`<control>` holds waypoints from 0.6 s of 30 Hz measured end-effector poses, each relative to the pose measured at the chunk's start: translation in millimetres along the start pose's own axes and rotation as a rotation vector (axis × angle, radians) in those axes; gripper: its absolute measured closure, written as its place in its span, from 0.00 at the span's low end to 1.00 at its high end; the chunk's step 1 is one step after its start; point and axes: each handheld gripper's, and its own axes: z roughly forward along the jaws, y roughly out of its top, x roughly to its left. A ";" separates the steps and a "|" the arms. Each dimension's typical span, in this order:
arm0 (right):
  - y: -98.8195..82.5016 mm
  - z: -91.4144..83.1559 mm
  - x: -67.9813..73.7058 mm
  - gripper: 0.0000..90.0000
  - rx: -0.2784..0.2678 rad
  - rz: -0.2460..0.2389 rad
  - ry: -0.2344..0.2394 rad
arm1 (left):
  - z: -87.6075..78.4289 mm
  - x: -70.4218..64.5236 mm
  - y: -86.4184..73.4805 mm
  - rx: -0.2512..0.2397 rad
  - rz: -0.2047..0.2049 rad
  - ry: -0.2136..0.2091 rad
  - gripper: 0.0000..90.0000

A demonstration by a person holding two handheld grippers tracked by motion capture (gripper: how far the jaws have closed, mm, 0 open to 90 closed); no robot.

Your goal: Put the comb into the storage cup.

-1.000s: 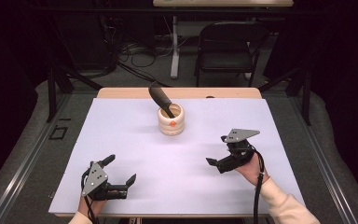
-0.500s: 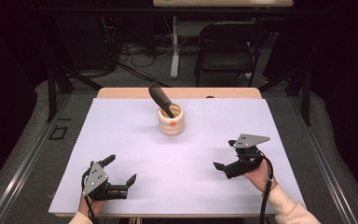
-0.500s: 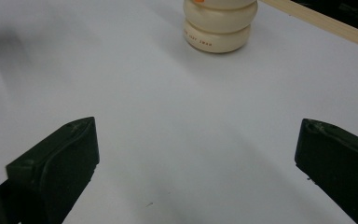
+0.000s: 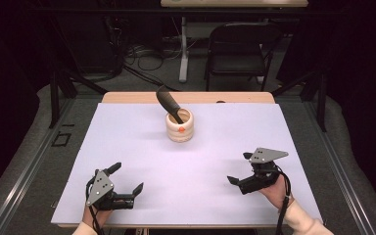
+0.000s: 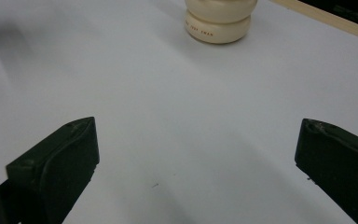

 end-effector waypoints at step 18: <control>-17.8 -8.7 12.0 0.00 -0.036 -0.028 -0.045 | -0.5 0.3 -0.3 0.001 -0.004 0.000 0.01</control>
